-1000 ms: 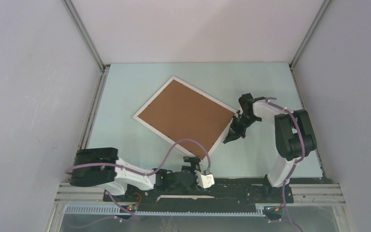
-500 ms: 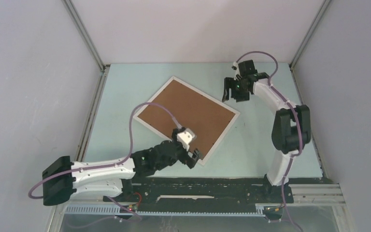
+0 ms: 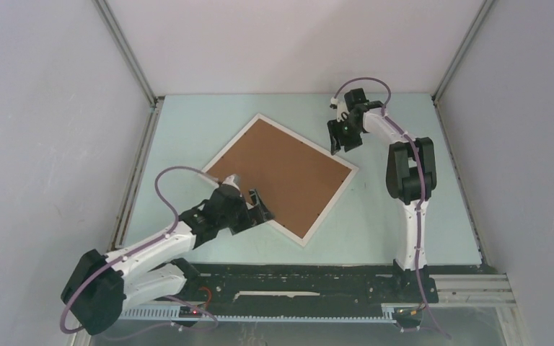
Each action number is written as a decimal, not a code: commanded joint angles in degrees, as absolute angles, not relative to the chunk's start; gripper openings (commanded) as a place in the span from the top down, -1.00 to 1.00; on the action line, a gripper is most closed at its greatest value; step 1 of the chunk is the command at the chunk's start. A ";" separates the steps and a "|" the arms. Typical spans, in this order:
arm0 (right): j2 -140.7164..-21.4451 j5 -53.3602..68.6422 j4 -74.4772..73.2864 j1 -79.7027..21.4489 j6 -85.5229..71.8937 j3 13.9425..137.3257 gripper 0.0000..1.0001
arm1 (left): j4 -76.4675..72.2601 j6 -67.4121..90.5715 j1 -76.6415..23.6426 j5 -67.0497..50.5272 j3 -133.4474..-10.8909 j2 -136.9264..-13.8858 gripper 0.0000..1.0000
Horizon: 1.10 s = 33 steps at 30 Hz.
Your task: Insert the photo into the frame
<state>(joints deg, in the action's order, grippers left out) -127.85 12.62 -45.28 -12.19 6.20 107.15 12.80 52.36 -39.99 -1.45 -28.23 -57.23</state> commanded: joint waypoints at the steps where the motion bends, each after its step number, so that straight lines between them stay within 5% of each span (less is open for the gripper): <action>1: -127.66 14.86 -46.36 -11.36 8.49 105.51 -0.20 | 9.57 66.91 -35.66 -10.57 -22.13 -60.25 -1.00; 12: -125.99 16.01 -45.28 -11.72 5.25 99.82 -0.08 | 3.86 74.40 -29.68 -11.46 -26.45 -71.47 -1.00; 19: -122.98 12.10 -45.71 -13.60 0.24 97.20 1.00 | 0.72 77.47 -26.89 -12.57 -24.80 -73.13 -1.00; 28: -114.85 11.72 -51.39 -14.54 -5.18 95.03 1.00 | 2.55 74.05 -24.96 -10.27 -19.19 -68.07 -1.00; 33: -107.53 11.38 -46.46 -19.93 -3.88 89.01 0.34 | -1.34 75.93 -24.87 -8.86 -16.94 -65.22 -1.00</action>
